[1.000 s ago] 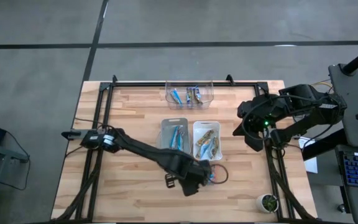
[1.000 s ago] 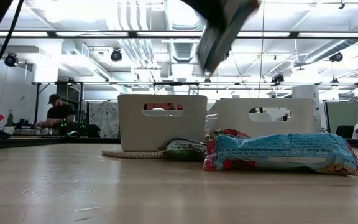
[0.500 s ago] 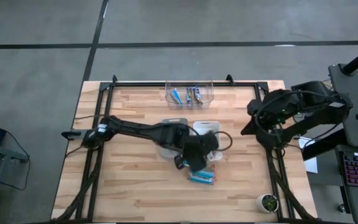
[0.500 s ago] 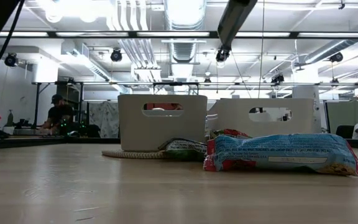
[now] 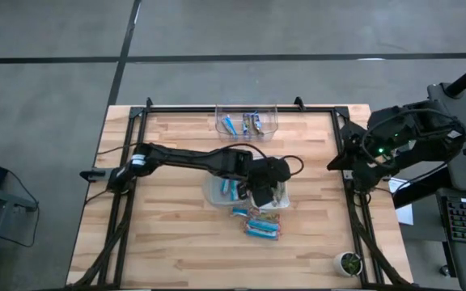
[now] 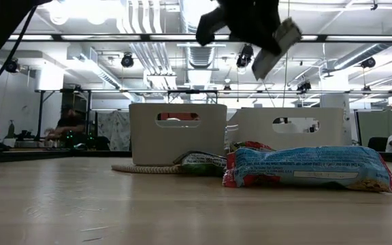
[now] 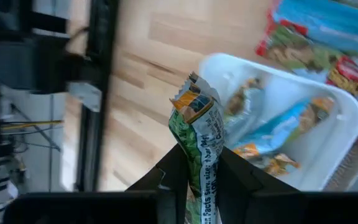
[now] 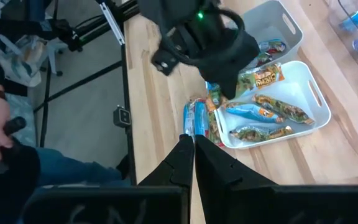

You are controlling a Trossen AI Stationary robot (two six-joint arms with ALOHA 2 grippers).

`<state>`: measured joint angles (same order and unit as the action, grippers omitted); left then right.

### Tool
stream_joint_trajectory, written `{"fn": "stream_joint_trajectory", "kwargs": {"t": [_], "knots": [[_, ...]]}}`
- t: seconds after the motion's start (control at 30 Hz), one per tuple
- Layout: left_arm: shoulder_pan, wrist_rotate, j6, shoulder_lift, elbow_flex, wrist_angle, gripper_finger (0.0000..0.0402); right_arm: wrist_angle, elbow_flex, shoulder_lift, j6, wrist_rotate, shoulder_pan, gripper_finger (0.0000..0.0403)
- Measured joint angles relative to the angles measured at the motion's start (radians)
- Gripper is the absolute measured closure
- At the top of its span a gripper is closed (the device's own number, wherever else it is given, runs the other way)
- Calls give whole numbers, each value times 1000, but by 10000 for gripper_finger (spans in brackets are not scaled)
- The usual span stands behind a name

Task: Pick and place Granola Bars by type
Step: Put the orange granola bar into the white bin

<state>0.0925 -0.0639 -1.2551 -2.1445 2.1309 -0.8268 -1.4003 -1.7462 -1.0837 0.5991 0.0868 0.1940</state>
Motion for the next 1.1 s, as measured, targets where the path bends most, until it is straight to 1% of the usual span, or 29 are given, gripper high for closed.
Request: {"fn": "stream_joint_trajectory", "kwargs": {"t": [0.1,0.3,0.5,0.8,0.9,0.97,1.1], "knots": [[-11,0,-15,-3,-64,23,356,0,0,4,0,-2,0,394],[-20,-19,-138,-3,-202,156,356,-1,0,-3,-5,-36,0,394],[-19,-17,-184,-2,-276,200,356,-1,0,-17,-17,-40,0,394],[-19,-29,-198,0,-295,243,356,-1,0,-26,-23,-40,0,394],[-19,-57,-251,0,-295,282,356,-1,0,-25,-23,-40,0,394],[-20,-60,-291,0,-295,311,356,-1,0,-25,-24,-40,0,394],[-21,-60,-321,0,-295,334,356,-1,0,-25,-25,-40,0,394]]}}
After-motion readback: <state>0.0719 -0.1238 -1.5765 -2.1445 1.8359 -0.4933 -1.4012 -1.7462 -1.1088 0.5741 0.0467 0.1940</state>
